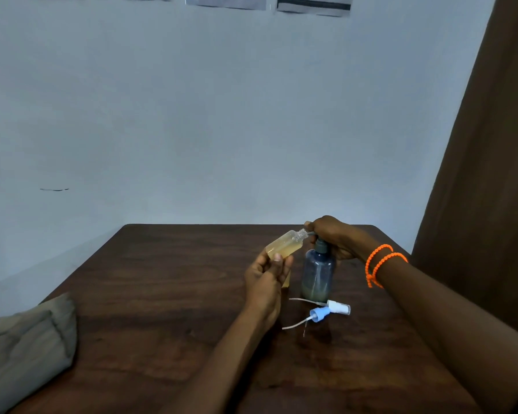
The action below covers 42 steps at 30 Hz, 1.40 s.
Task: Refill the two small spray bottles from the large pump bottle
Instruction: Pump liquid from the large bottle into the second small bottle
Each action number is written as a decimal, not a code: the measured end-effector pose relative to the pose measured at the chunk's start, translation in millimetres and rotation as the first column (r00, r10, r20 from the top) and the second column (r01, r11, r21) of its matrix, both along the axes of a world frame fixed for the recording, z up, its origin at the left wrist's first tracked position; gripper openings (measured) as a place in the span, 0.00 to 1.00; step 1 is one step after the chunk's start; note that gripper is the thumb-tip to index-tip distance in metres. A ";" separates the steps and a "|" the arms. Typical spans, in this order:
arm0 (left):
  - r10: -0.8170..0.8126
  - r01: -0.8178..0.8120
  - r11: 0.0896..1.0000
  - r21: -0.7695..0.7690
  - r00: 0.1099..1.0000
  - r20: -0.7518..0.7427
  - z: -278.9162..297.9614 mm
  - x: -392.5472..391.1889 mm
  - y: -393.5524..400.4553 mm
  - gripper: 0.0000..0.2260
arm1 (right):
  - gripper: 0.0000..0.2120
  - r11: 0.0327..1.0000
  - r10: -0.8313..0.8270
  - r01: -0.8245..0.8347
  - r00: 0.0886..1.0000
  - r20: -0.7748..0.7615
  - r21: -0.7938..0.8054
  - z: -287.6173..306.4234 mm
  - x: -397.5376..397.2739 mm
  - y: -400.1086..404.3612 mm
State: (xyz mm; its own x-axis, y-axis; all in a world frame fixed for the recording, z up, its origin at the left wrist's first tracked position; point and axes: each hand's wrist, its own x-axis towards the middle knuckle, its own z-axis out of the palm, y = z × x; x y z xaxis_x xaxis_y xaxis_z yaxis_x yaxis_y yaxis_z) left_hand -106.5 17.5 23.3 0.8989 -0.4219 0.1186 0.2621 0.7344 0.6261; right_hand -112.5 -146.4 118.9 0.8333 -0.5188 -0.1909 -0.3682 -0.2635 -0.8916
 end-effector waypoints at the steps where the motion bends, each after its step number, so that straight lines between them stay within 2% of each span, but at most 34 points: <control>1: -0.005 0.005 1.000 -0.005 1.000 -0.002 0.2 -0.1 0.3 0.10 | 0.08 1.000 0.004 -0.004 1.000 0.005 0.002 1.1 -1.2 0.3; 10: -0.018 0.018 1.000 -0.003 1.000 0.011 1.8 -3.2 0.8 0.12 | 0.11 1.000 -0.002 0.001 0.999 -0.032 -0.030 5.8 0.1 0.6; 18: -0.018 0.018 1.000 0.005 1.000 0.006 2.4 -4.1 -1.1 0.12 | 0.11 0.998 0.001 -0.001 1.000 -0.010 0.061 -2.0 5.8 -5.8; 21: -0.029 0.028 1.000 0.011 1.000 0.013 2.4 -5.5 1.3 0.12 | 0.10 0.999 0.014 -0.013 1.000 -0.019 0.035 4.6 0.5 -1.2; 25: -0.024 0.024 1.000 0.004 1.000 0.016 2.5 -4.5 1.6 0.11 | 0.16 0.998 0.026 -0.032 0.995 -0.093 -0.058 12.1 -2.0 -1.9; 28: -0.019 0.019 1.000 0.010 0.999 0.026 3.6 -3.7 0.2 0.12 | 0.12 1.000 0.008 -0.008 1.000 -0.001 -0.025 3.7 0.3 -2.0; 34: -0.032 0.032 0.999 -0.009 0.999 0.000 2.3 -3.4 1.3 0.13 | 0.15 0.997 0.010 -0.019 0.994 -0.105 -0.079 11.8 -2.7 0.2; 38: -0.026 0.026 1.000 -0.006 1.000 0.013 4.1 -4.1 -1.2 0.12 | 0.09 1.000 -0.016 0.016 1.000 -0.015 -0.009 2.9 1.3 -0.1; 42: -0.035 0.035 0.999 -0.003 0.999 0.008 3.0 -6.5 1.6 0.12 | 0.12 0.999 0.006 -0.009 0.998 -0.063 -0.049 10.1 -4.9 5.9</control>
